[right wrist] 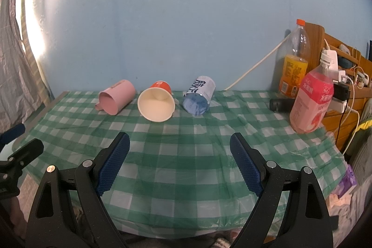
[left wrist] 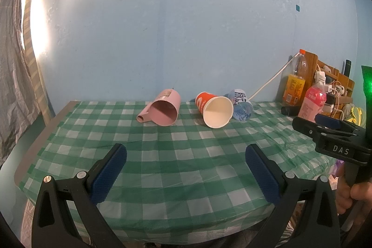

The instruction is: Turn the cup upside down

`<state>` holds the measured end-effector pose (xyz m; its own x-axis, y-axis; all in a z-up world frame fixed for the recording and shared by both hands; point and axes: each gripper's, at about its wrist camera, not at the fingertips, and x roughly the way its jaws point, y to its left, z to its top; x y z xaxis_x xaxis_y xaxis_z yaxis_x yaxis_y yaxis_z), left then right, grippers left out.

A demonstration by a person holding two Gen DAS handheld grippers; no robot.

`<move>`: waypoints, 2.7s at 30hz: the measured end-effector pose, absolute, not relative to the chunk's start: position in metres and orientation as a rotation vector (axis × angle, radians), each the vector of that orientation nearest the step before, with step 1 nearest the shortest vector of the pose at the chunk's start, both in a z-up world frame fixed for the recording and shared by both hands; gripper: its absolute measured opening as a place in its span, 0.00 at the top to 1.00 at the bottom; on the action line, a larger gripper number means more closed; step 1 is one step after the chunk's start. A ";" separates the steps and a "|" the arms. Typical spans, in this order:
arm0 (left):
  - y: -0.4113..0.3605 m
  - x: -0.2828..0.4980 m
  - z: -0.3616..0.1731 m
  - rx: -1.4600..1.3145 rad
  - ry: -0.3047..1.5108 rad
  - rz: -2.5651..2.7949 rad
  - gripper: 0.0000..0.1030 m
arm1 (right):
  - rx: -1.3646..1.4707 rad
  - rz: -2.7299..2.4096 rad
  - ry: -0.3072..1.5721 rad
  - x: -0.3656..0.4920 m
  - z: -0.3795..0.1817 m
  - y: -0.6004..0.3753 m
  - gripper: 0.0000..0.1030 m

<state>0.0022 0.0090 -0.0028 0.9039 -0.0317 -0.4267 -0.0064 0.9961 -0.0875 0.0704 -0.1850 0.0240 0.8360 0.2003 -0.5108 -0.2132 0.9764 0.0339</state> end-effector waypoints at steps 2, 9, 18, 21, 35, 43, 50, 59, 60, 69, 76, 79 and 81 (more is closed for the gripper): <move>0.009 0.003 -0.003 -0.089 0.441 -0.014 0.00 | -0.025 0.219 0.538 0.069 0.023 -0.185 0.15; 0.010 0.013 -0.003 -0.105 0.459 -0.011 0.00 | -0.044 0.243 0.570 0.076 0.020 -0.176 0.15; 0.018 0.059 0.002 -0.153 0.520 -0.021 0.00 | -0.035 0.330 0.676 0.124 0.021 -0.166 0.15; 0.025 0.080 0.006 -0.184 0.535 -0.021 0.00 | -0.027 0.352 0.712 0.151 0.027 -0.161 0.15; 0.062 0.191 -0.006 -0.407 0.765 -0.088 0.00 | 0.009 0.400 1.011 0.312 0.026 -0.117 0.15; 0.068 0.234 -0.007 -0.472 0.849 -0.114 0.00 | 0.053 0.405 1.251 0.377 -0.019 -0.096 0.15; 0.069 0.238 -0.012 -0.487 0.863 -0.109 0.00 | 0.073 0.384 1.340 0.393 -0.045 -0.087 0.15; 0.072 0.235 -0.014 -0.503 0.859 -0.093 0.00 | -0.007 0.401 1.355 0.392 -0.044 -0.069 0.29; 0.073 0.234 -0.014 -0.502 0.859 -0.089 0.00 | -0.013 0.399 1.360 0.393 -0.046 -0.066 0.29; 0.081 0.226 -0.009 -0.524 0.849 -0.088 0.00 | 0.014 0.444 1.337 0.379 -0.043 -0.059 0.30; 0.088 0.209 -0.008 -0.554 0.832 -0.117 0.00 | 0.118 0.529 1.329 0.343 -0.032 -0.083 0.30; 0.082 0.200 -0.012 -0.528 0.842 -0.117 0.00 | 0.171 0.561 1.332 0.320 -0.030 -0.096 0.30; 0.078 0.196 -0.017 -0.518 0.865 -0.131 0.00 | 0.198 0.579 1.332 0.305 -0.030 -0.102 0.30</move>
